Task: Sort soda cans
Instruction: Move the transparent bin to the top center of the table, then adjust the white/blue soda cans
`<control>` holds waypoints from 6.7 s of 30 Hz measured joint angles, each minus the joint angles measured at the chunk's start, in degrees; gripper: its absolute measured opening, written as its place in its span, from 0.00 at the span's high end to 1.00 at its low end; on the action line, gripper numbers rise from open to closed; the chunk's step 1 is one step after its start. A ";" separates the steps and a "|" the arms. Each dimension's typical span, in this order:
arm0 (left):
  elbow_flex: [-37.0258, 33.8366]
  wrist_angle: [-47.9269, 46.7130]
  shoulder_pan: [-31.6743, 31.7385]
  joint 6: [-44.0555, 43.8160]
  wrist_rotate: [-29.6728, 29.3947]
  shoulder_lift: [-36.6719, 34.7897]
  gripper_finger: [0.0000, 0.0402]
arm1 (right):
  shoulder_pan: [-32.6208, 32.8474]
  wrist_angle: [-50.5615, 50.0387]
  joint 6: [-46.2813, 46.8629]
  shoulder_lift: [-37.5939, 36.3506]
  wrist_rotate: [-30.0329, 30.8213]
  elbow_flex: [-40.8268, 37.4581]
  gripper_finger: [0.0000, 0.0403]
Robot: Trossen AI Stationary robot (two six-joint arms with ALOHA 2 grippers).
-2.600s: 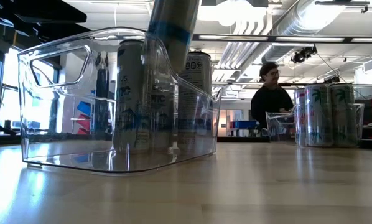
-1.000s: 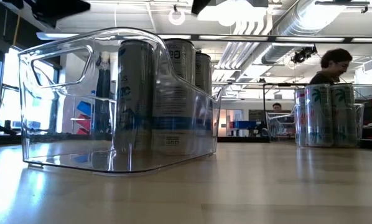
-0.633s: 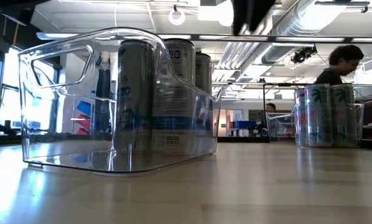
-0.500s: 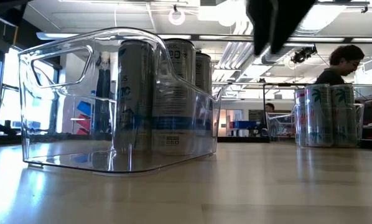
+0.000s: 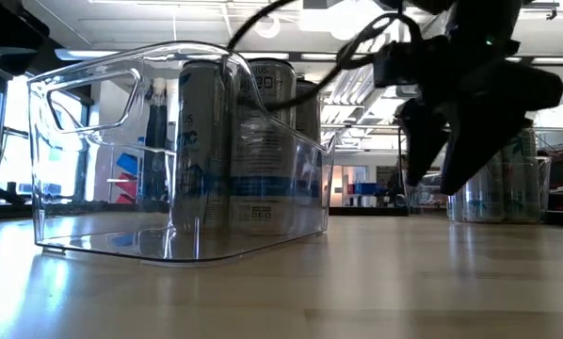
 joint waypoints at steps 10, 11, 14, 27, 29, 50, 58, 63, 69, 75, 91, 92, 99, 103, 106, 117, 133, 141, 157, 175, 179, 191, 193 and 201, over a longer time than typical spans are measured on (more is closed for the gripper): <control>8.02 -4.13 3.41 -1.51 7.86 10.13 0.70 | -1.07 2.51 -22.61 -0.02 -1.35 9.42 0.12; 8.19 -4.48 3.64 -2.97 7.89 10.55 0.71 | -0.83 2.55 -23.57 -0.02 -2.28 10.40 0.13; 8.16 -5.11 4.88 -7.42 7.87 11.74 0.73 | 0.47 2.70 -29.47 -0.02 -4.20 11.58 0.15; 8.10 -5.17 9.48 -14.13 8.51 14.81 0.78 | 0.03 9.36 -55.17 7.53 5.73 10.23 0.38; 8.12 -5.16 9.96 -14.15 8.29 14.81 0.78 | -0.26 8.86 -55.14 8.66 6.42 10.19 0.45; 8.12 -4.64 19.75 -14.10 -0.46 14.46 0.78 | 2.91 -11.20 -7.03 9.20 2.18 18.68 0.98; 8.14 -4.57 20.24 -8.05 -0.27 12.82 0.78 | 4.00 -18.12 8.84 9.09 0.39 18.88 0.99; 8.14 -4.59 20.24 -5.35 -0.17 12.78 0.78 | 4.97 -20.81 17.42 9.05 -0.40 18.91 0.99; 8.14 -4.61 20.19 -2.13 -0.13 12.78 0.78 | 4.91 -23.61 29.26 9.03 -0.89 18.91 0.99; 8.14 -4.62 20.19 0.05 -0.28 12.78 0.78 | 3.75 -26.74 38.35 9.20 -2.10 18.91 0.99; 8.14 -4.61 18.63 0.05 -0.90 12.78 0.78 | -7.64 -28.73 42.36 9.34 -1.41 18.80 0.99; 8.14 -4.61 18.57 0.05 -1.11 12.78 0.78 | -8.61 -27.94 41.87 9.34 -1.10 18.80 0.99; 8.14 -4.62 18.27 -0.40 0.10 12.78 0.78 | -15.86 -20.37 38.47 8.94 3.40 19.14 0.99; 8.14 -4.83 18.23 -0.56 1.00 12.78 0.78 | -19.23 -16.67 35.62 8.98 5.81 19.10 0.99; 8.14 -5.23 18.20 -0.56 1.44 12.78 0.78 | -20.95 -10.89 32.06 9.33 4.47 18.86 0.99; 8.14 -5.73 17.50 -0.58 1.42 12.78 0.78 | -20.65 -1.41 20.92 8.98 -3.02 19.05 0.75; 8.13 -6.49 17.53 -1.53 1.37 12.82 0.78 | -7.19 -19.30 9.74 7.13 13.19 33.94 0.67; 8.12 -7.70 18.60 -3.01 0.11 12.82 0.78 | -15.02 -18.90 4.11 1.48 12.86 27.17 0.68; 8.12 -7.61 20.37 -2.59 0.31 12.84 0.78 | -25.02 -23.06 3.07 2.75 0.56 26.36 0.96; 8.12 -7.63 20.37 -2.53 0.31 12.82 0.78 | -17.43 -33.60 11.43 2.38 -4.87 26.38 1.00; 8.12 -7.65 20.37 -2.53 0.30 12.84 0.78 | -16.16 -37.73 14.98 1.64 -4.59 26.34 1.00; 8.12 -8.07 20.35 -2.53 0.29 12.84 0.78 | -14.26 -50.46 24.31 -0.66 -4.21 26.30 1.00; 8.12 -8.20 20.35 -2.53 0.31 12.84 0.78 | -14.17 -50.24 24.84 -1.37 -4.49 26.27 1.00; 8.12 -8.55 20.30 -2.53 0.31 12.84 0.78 | -14.06 -50.20 28.50 -5.88 -5.66 26.27 1.00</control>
